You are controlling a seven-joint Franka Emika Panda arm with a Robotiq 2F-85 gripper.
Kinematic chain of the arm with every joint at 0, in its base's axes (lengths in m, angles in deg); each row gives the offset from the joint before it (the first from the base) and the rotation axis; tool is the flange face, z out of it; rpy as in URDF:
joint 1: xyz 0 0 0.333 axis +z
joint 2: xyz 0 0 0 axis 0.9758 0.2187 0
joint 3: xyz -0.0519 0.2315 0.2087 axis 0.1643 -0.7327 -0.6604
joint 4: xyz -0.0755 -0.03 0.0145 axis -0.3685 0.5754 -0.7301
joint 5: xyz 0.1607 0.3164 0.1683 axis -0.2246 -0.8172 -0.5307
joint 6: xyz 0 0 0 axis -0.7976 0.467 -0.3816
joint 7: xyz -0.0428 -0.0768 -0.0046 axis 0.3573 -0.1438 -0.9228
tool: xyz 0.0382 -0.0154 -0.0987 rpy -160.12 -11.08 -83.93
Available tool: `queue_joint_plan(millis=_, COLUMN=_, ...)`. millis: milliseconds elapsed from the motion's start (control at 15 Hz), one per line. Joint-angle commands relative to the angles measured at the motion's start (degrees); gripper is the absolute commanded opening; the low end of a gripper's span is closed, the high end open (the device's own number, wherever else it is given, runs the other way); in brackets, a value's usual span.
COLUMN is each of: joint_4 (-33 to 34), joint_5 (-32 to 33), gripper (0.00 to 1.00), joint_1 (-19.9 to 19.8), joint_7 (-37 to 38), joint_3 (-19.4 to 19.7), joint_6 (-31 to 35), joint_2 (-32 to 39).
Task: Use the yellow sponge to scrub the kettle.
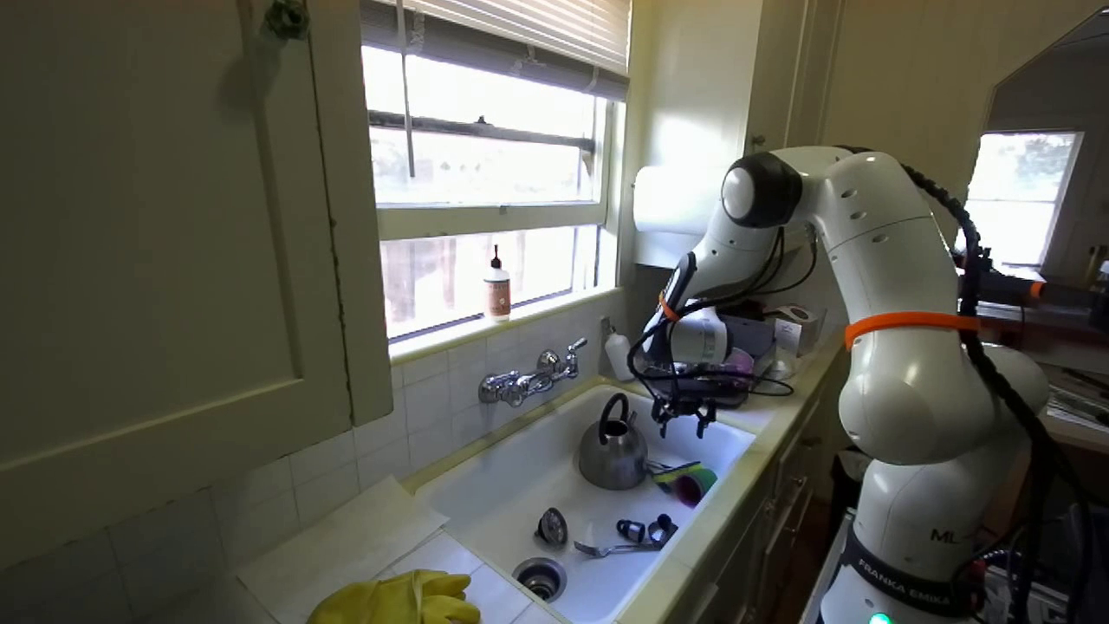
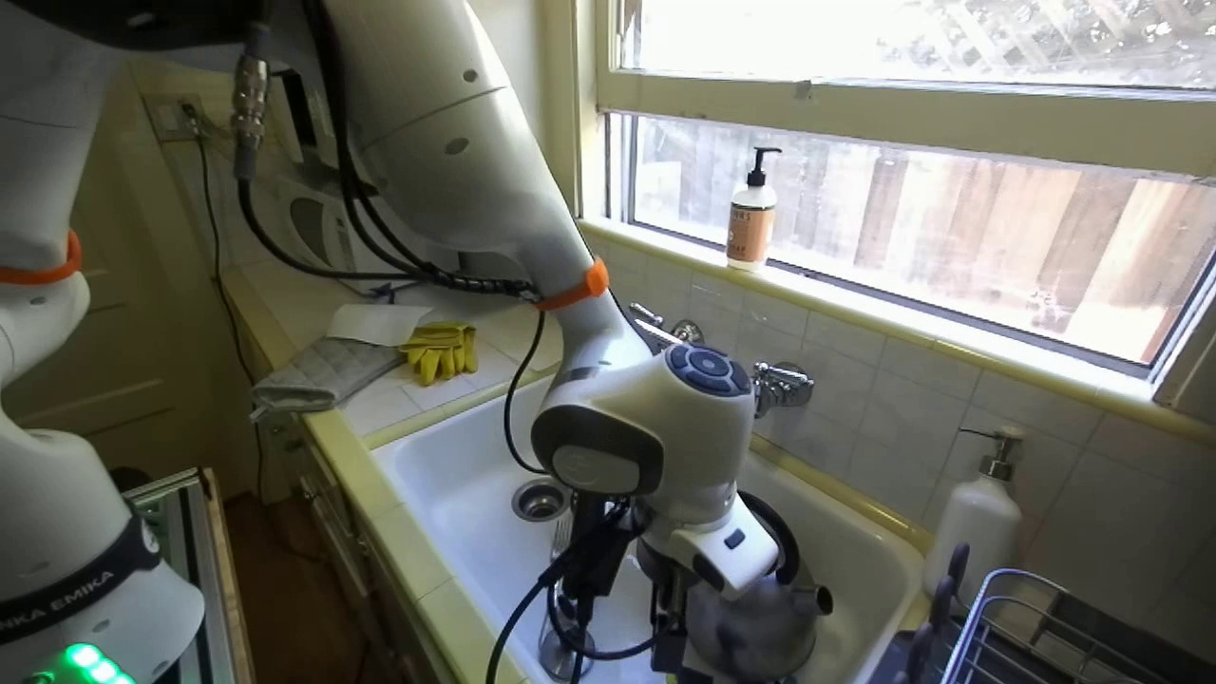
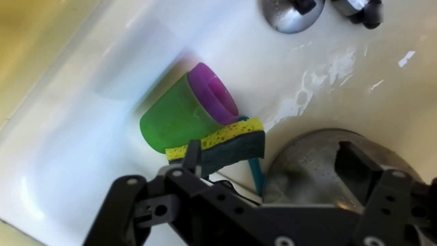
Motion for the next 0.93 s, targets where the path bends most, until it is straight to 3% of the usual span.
queue_joint_plan(millis=0, joint_4=2.27, joint_5=-4.90, gripper=1.00, joint_1=-3.97, joint_7=0.45, joint_3=-3.39, joint_6=6.72, joint_2=5.01)
queue_joint_plan(millis=267, joint_4=3.69, joint_5=-4.79, gripper=1.00, joint_1=-4.91, joint_7=3.94, joint_3=-3.07, joint_6=10.94, joint_2=8.90)
queue_joint_plan(millis=533, joint_4=6.07, joint_5=-4.78, gripper=1.00, joint_1=-4.28, joint_7=10.02, joint_3=-1.85, joint_6=11.70, joint_2=12.77)
queue_joint_plan(millis=867, joint_4=9.62, joint_5=-5.59, gripper=1.00, joint_1=-4.93, joint_7=14.06, joint_3=-3.05, joint_6=11.65, joint_2=16.64)
